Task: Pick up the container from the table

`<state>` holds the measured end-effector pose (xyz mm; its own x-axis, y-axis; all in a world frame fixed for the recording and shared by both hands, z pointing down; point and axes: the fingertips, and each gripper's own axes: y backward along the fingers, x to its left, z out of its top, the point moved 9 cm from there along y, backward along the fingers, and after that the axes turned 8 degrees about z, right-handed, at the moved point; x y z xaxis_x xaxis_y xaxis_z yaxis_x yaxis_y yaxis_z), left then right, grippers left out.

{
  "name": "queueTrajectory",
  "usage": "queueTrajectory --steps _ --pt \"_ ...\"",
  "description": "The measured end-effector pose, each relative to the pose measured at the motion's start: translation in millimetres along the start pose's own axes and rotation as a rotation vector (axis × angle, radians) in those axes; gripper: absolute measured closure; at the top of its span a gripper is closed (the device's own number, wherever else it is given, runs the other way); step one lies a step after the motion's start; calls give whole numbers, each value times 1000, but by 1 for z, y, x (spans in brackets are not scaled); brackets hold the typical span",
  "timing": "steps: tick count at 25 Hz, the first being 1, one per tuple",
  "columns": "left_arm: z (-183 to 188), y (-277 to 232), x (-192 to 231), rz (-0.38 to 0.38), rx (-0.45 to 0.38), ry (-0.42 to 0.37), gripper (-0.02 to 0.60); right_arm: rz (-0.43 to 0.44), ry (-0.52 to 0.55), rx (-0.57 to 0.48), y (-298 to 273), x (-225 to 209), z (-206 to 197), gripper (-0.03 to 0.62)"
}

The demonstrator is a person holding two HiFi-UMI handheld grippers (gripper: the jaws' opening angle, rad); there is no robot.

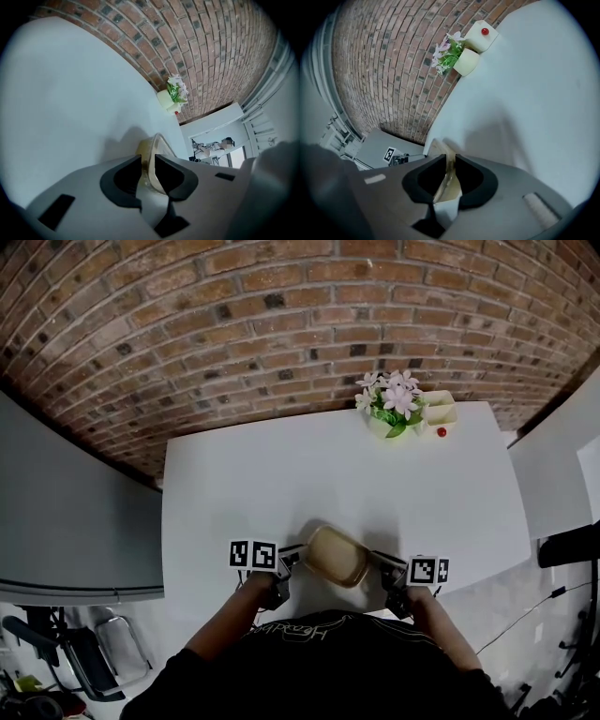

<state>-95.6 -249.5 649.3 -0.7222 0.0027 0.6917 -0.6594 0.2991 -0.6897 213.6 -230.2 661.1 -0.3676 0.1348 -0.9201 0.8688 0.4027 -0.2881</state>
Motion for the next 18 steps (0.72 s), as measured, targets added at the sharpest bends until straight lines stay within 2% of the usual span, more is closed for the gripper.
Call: queueTrajectory --steps 9,18 --pt "-5 5 -3 12 0 -28 488 -13 51 -32 2 10 0 531" --pt "-8 36 -20 -17 -64 -67 486 22 146 -104 11 52 -3 531"
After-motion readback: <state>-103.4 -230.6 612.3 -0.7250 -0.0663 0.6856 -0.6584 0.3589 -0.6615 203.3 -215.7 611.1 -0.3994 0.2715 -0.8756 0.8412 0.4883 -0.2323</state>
